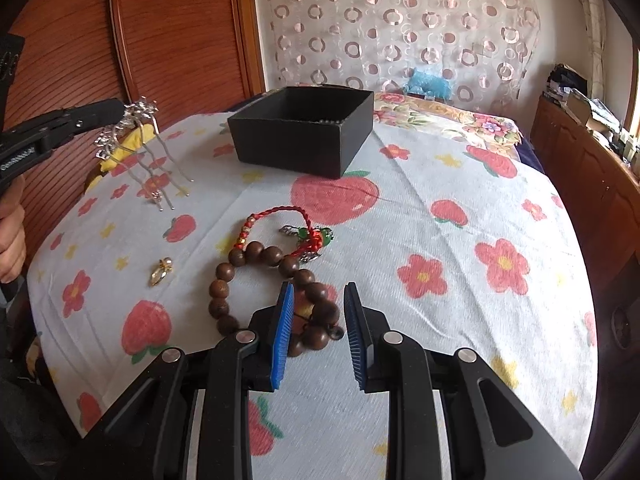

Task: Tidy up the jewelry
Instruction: 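Lift the hair comb with left while right grasps and lifts the bead bracelet, then lower the comb into the black box with left while right drops the bead bracelet in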

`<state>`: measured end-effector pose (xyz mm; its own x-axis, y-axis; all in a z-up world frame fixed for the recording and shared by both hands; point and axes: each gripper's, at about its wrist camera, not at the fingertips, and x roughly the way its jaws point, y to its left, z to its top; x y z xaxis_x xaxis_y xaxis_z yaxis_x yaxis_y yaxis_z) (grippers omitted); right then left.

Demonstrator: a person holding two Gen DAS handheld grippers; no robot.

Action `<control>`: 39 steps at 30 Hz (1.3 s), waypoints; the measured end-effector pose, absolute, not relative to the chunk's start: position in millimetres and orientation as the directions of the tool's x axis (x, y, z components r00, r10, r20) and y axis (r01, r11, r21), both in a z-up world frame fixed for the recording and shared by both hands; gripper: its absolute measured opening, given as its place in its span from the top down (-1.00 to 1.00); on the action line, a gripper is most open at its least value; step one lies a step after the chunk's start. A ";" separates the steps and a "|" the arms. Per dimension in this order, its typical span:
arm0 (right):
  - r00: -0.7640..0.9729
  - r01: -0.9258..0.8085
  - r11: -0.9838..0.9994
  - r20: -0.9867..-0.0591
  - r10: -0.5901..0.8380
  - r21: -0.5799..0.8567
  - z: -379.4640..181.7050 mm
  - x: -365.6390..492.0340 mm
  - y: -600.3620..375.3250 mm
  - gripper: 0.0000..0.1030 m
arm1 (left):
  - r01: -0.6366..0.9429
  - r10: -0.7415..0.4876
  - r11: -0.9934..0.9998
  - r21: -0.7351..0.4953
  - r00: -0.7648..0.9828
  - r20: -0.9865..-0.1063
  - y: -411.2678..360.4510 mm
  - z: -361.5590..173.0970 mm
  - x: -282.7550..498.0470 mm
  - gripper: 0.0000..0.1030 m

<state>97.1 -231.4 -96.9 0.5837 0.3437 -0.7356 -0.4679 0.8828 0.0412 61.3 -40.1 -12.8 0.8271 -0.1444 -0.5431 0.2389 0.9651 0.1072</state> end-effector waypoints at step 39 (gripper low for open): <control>0.726 -0.516 0.852 -0.572 0.381 -0.086 15.9 140.3 -204.3 0.68 | 0.207 -0.143 0.976 0.066 0.841 -0.521 -44.4 -0.2 93.2 0.86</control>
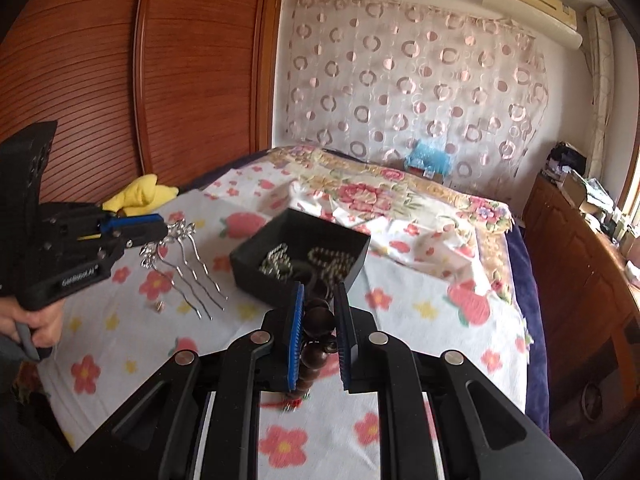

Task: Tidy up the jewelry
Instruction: 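Lower the comb into the black box with left while right drops the bead bracelet in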

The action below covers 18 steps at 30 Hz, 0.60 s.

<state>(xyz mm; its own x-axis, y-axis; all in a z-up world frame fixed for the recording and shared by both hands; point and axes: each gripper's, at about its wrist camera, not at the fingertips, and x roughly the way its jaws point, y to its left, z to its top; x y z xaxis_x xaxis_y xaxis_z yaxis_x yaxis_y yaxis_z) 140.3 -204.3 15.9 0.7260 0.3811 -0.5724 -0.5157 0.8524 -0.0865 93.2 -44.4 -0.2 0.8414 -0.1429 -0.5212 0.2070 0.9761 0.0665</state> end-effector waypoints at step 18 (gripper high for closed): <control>0.749 -0.460 0.885 -0.564 0.347 -0.066 25.0 198.2 -201.7 0.68 | 0.184 -0.139 0.982 0.050 0.870 -0.472 -48.4 22.9 157.2 0.86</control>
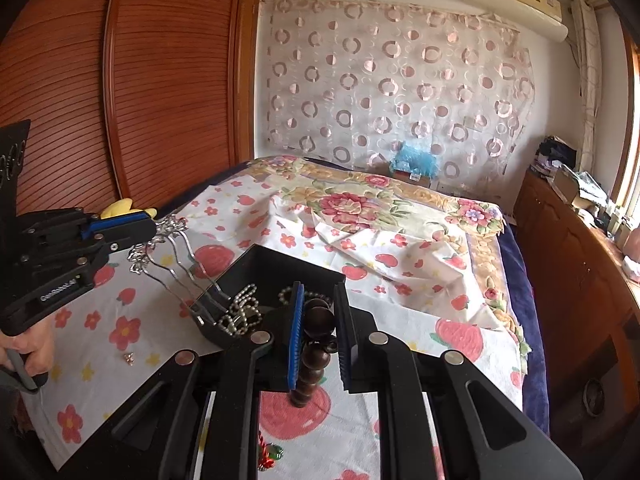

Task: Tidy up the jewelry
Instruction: 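Lower the comb into the black box with left while right drops the bead bracelet in, then move left to the rose-gold flower charm while right grasps the red string bracelet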

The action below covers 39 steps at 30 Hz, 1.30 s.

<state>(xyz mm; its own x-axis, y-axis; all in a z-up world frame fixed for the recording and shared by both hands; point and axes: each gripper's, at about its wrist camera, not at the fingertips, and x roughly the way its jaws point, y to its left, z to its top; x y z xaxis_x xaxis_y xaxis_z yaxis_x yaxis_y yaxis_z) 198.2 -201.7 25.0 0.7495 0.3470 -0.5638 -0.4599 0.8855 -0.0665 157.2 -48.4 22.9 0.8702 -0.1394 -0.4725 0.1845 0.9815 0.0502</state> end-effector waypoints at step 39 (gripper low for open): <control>0.734 -0.502 0.864 -0.552 0.395 -0.050 20.1 243.3 -161.8 0.67 | 0.144 -0.121 0.990 -0.007 0.805 -0.581 9.0 -23.7 171.8 0.07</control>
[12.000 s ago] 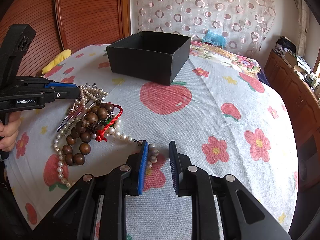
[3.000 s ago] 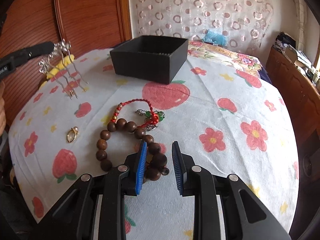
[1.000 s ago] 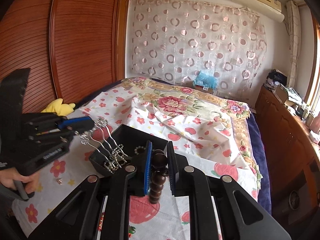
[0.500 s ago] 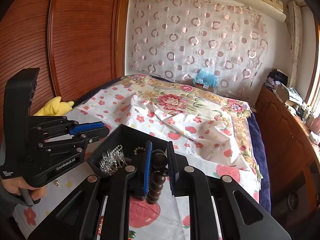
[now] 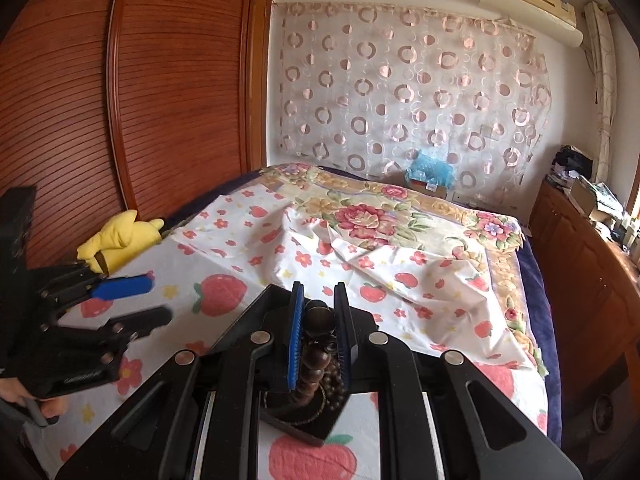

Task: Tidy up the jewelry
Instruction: 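Move left to the rose-gold flower charm while right grasps the red string bracelet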

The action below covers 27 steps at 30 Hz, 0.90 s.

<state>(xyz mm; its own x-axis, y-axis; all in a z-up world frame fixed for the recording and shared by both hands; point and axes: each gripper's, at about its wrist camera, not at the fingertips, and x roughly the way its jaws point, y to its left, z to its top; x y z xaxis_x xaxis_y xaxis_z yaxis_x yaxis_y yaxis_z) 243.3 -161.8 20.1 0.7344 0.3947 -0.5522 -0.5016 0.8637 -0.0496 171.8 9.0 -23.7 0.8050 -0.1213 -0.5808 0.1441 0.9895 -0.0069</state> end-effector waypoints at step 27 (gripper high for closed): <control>0.641 -0.517 0.856 -0.673 0.369 -0.023 -51.6 179.9 -192.8 0.40 | 0.180 -0.115 0.983 0.013 0.681 -0.723 42.1 -92.8 126.7 -0.78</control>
